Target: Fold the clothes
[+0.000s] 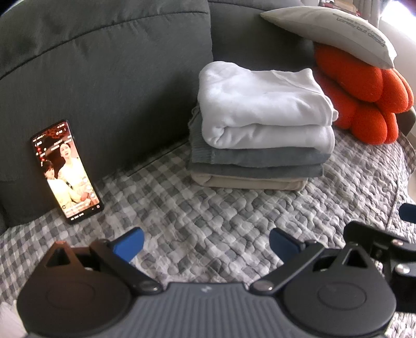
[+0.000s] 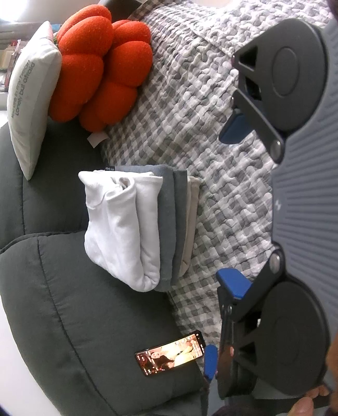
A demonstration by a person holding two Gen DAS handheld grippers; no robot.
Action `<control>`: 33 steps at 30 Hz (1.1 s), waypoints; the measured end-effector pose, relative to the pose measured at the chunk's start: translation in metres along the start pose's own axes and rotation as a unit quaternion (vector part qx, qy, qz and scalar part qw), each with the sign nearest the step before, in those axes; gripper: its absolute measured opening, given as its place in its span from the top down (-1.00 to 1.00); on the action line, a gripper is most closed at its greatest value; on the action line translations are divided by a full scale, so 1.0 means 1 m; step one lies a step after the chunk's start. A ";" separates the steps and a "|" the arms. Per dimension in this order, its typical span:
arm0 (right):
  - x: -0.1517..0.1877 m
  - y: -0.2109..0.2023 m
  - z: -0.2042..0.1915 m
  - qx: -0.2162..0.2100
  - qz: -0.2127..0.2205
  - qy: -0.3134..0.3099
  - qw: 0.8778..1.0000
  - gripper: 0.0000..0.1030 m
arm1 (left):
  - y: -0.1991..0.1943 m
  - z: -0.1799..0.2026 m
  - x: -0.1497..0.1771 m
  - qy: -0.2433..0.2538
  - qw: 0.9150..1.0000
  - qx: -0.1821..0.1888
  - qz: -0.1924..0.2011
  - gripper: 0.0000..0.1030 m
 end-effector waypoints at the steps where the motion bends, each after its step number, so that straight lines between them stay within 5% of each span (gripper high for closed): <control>1: 0.001 0.000 0.000 0.001 -0.001 -0.001 1.000 -1.00 | 0.000 0.001 0.000 0.001 1.000 0.000 0.000 -0.99; 33: 0.003 -0.001 0.009 0.009 -0.012 0.004 1.000 -1.00 | -0.002 0.012 -0.003 0.016 1.000 0.007 0.000 -0.99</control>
Point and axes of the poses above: each gripper's, at about its wrist camera, not at the fingertips, and y roughly the way its jaws point, z to its right, x to its underside, the point moved 8 cm from there along y, roughly the way its jaws point, and after that the axes turned 11 degrees about y, right-handed, at the moved point
